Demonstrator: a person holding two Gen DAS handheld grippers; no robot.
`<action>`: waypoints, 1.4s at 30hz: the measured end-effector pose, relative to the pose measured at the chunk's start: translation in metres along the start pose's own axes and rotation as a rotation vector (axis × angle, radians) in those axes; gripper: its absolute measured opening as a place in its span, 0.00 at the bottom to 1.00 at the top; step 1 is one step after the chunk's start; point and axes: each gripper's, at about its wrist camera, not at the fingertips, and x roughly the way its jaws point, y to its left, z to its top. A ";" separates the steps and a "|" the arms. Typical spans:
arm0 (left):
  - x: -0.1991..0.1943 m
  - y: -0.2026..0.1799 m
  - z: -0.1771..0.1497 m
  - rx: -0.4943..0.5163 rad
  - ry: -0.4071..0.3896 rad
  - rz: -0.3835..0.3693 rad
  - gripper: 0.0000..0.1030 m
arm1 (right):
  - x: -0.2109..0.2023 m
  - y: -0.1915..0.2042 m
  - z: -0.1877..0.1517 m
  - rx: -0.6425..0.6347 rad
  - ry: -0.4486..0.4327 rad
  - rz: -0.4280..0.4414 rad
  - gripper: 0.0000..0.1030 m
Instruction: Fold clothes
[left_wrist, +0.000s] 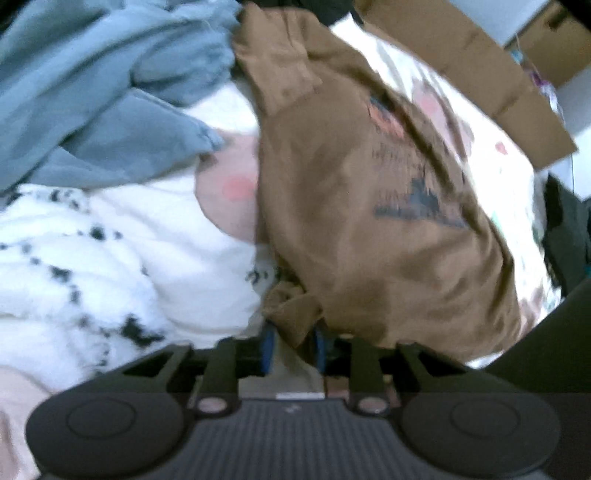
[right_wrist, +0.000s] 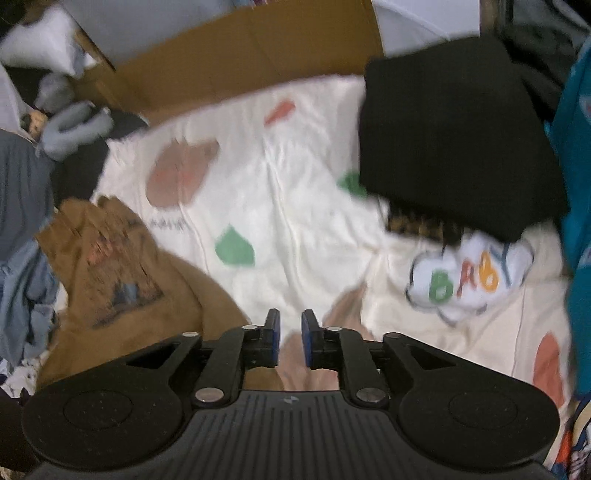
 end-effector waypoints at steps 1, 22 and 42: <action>-0.005 0.002 0.001 -0.012 -0.009 0.004 0.29 | -0.005 0.003 0.006 -0.012 -0.015 0.005 0.23; -0.112 0.001 0.107 0.058 -0.270 0.067 0.67 | -0.082 0.153 0.153 -0.505 -0.070 0.012 0.58; -0.099 -0.046 0.247 0.174 -0.324 0.085 0.75 | -0.001 0.226 0.146 -0.334 -0.012 0.098 0.65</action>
